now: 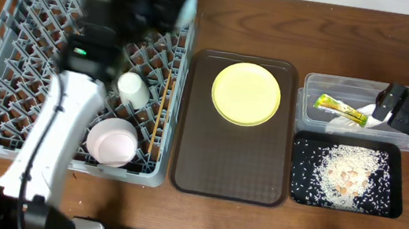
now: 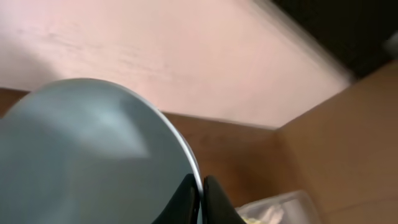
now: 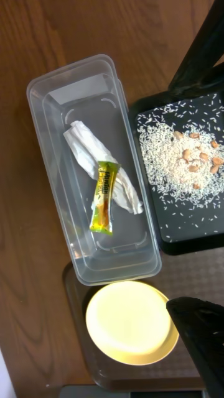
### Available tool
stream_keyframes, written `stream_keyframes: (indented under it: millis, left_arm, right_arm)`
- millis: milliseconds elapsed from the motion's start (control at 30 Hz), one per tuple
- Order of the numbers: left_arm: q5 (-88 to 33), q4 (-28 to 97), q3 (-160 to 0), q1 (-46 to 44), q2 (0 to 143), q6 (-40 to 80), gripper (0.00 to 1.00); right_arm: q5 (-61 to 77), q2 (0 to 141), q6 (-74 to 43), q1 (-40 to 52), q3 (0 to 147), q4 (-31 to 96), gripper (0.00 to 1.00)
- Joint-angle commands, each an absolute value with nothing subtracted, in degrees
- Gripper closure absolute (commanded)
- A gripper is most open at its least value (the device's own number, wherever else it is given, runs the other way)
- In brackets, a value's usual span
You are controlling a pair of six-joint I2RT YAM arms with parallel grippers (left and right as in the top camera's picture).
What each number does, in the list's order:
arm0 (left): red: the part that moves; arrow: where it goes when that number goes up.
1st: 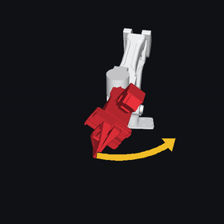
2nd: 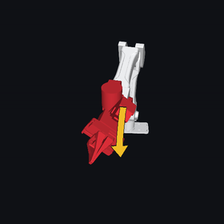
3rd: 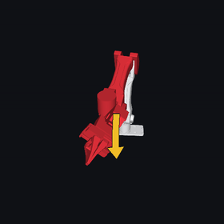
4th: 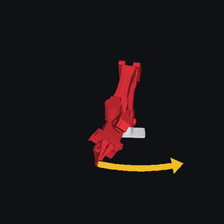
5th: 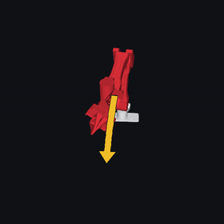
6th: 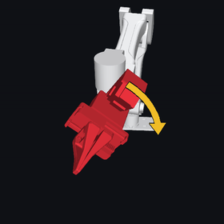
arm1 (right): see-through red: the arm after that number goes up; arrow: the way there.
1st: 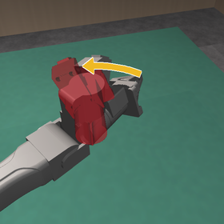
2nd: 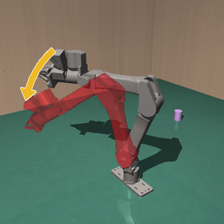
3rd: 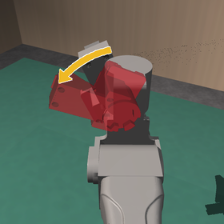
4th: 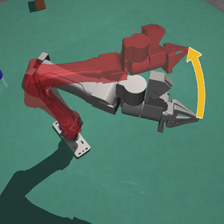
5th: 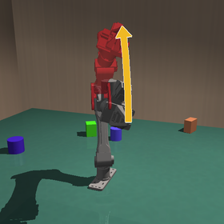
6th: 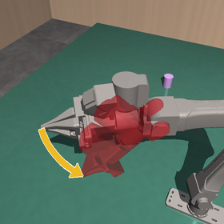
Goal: Sort waste into correct bins and load items into the dishwasher
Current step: 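Lift the light-blue bowl and carry it to the back of the rack, then lower the light-blue bowl into the rack and release it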
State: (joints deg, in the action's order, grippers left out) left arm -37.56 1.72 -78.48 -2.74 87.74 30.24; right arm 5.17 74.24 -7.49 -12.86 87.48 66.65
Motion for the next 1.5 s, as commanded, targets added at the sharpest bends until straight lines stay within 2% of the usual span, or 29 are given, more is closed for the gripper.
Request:
stream_keyframes:
  millis: [0, 100, 200, 467, 967, 1300, 1467]
  left_arm:
    - [-63.42, -4.71, -78.89, 4.62, 92.23, 45.71, 0.92]
    - [-72.05, -12.93, -78.89, 9.19, 97.12, 54.94, 0.92]
    - [-77.95, -16.01, -78.89, 11.62, 102.02, 61.73, 0.92]
    - [-87.68, -15.97, -78.87, 14.39, 111.61, 63.26, 0.92]
    - [-87.74, -15.77, -76.49, 16.64, 118.02, 61.14, 0.92]
    - [-85.25, -15.73, -76.38, 22.13, 118.54, 57.12, 0.92]
    - [-83.42, -13.58, -76.34, 24.12, 118.54, 54.30, 0.83]
  right_arm:
    - [5.41, 74.26, -8.27, -13.06, 88.09, 66.72, 0.01]
    - [5.41, 74.26, -8.27, -13.06, 88.09, 66.72, 0.01]
    - [5.41, 74.26, -8.27, -13.06, 88.09, 66.72, 0.01]
    - [5.41, 74.26, -8.27, -13.06, 88.09, 66.72, 0.01]
    - [5.41, 74.26, -8.27, -13.06, 88.09, 66.72, 0.01]
    - [5.41, 74.26, -8.27, -13.06, 88.09, 66.72, 0.01]
    - [5.41, 74.26, -8.27, -13.06, 88.09, 66.72, 0.01]
